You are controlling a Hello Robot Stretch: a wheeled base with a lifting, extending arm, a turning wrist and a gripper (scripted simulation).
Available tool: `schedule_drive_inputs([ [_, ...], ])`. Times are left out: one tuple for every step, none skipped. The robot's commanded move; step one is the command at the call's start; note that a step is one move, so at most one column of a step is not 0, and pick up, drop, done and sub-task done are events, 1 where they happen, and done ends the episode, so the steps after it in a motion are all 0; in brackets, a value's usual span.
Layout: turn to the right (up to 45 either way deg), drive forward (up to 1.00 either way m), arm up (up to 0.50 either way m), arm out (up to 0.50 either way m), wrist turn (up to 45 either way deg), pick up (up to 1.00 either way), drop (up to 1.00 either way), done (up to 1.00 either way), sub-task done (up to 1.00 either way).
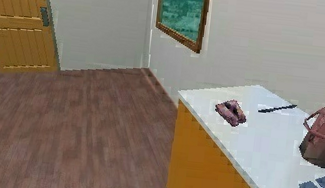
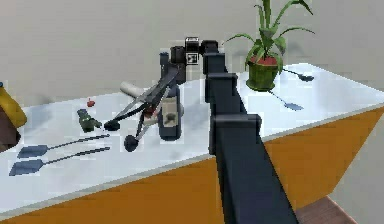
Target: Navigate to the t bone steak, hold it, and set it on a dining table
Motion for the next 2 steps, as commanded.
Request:
schedule_drive_inputs([
  [0.0, 0.00, 0.00, 0.00, 45.0, 0.00, 0.00, 0.00, 0.00],
  [0.0, 0.00, 0.00, 0.02, 0.0, 0.00, 0.00, 0.00, 0.00],
])
